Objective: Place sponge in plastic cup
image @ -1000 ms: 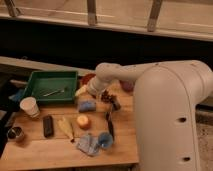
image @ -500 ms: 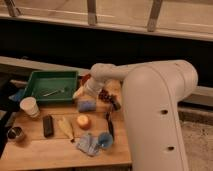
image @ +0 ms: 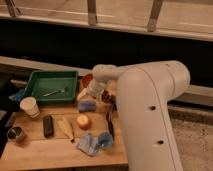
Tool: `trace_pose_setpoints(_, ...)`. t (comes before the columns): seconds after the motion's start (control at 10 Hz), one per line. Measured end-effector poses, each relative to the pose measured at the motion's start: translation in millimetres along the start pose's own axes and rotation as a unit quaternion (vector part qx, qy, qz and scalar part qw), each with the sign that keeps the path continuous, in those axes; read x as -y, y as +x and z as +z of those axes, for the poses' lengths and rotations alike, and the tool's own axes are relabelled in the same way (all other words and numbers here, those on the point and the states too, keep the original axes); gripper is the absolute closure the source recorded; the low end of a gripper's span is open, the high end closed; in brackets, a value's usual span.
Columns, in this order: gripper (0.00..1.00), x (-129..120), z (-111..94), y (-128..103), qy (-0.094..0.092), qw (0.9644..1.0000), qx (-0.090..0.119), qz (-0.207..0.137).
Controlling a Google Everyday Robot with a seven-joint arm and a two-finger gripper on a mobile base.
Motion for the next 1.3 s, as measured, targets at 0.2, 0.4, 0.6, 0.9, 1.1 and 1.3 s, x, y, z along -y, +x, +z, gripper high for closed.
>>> trace_pose_setpoints(0.2, 0.20, 5.3, 3.5, -0.6, -0.006, 0.9999, -0.002, 0.009)
trace_pose_setpoints(0.4, 0.20, 2.9, 12.0, -0.4, -0.015, 0.9998, -0.006, 0.010)
trace_pose_setpoints(0.6, 0.20, 1.3, 18.1, 1.2, -0.020, 0.9997, -0.010, 0.011)
trace_pose_setpoints(0.9, 0.25, 5.3, 29.8, 4.7, -0.024, 0.9994, -0.019, 0.017)
trace_pose_setpoints(1.1, 0.48, 8.3, 32.3, 6.0, -0.022, 0.9993, -0.023, 0.019)
trace_pose_setpoints(1.3, 0.64, 7.7, 33.6, 7.2, -0.020, 0.9994, -0.024, 0.017)
